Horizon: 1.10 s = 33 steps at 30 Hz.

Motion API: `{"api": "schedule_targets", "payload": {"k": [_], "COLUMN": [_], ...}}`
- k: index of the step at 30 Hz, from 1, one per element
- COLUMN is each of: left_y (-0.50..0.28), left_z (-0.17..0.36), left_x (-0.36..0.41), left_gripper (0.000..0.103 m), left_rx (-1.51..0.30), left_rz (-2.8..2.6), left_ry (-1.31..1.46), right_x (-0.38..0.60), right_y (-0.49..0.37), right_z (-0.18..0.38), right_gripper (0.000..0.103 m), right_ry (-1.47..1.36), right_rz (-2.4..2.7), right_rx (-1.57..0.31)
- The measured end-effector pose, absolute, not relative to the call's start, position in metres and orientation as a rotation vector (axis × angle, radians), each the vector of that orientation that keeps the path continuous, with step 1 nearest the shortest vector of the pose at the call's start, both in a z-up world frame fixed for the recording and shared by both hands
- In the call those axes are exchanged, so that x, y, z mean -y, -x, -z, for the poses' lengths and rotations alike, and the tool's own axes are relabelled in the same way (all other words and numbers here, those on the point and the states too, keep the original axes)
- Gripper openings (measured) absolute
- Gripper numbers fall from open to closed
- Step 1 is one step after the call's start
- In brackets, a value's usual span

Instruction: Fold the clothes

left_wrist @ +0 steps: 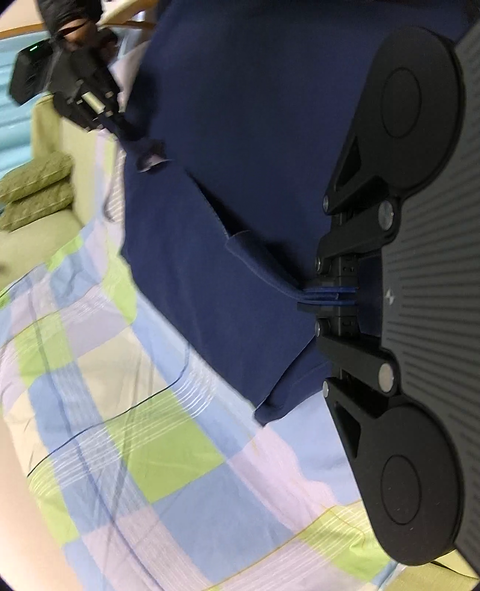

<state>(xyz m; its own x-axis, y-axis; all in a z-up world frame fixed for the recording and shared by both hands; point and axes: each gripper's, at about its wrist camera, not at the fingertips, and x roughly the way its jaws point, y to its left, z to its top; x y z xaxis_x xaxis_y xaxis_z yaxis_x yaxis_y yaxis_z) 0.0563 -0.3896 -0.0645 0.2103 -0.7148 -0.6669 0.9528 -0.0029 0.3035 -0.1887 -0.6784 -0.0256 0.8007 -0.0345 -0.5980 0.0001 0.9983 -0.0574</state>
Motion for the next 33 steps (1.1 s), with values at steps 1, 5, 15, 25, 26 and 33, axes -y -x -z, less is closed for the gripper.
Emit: {"api": "schedule_targets", "payload": {"k": [1,5,15,25,26,33], "left_y": [-0.057,-0.065,-0.07,-0.064,-0.065,-0.07], "left_z": [0.065,0.06,0.058,0.069,0.069,0.07], "left_x": [0.389,0.389,0.379,0.385,0.385,0.382], "left_gripper": [0.002,0.002,0.002,0.002,0.002,0.002], "left_rx": [-0.366,-0.373,-0.376,-0.399,-0.402,-0.416], "left_rz": [1.353,1.325,1.293,1.31,1.309,1.317], "left_ry": [-0.809,-0.761,-0.759,-0.763,-0.757,-0.699], "right_x": [0.681,0.693,0.718,0.782,0.787,0.814], "right_y": [0.19,0.196,0.205,0.126,0.117,0.067], "right_z": [0.024,0.017,0.011,0.019,0.023,0.056], "right_gripper": [0.01,0.02,0.042,0.043,0.043,0.044], "right_ry": [0.022,-0.1,-0.37,-0.44,-0.468,-0.721], "right_rz": [0.016,0.013,-0.019,0.054,0.042,-0.059], "right_rx": [-0.632,-0.571,-0.48,-0.589,-0.597,-0.564]}}
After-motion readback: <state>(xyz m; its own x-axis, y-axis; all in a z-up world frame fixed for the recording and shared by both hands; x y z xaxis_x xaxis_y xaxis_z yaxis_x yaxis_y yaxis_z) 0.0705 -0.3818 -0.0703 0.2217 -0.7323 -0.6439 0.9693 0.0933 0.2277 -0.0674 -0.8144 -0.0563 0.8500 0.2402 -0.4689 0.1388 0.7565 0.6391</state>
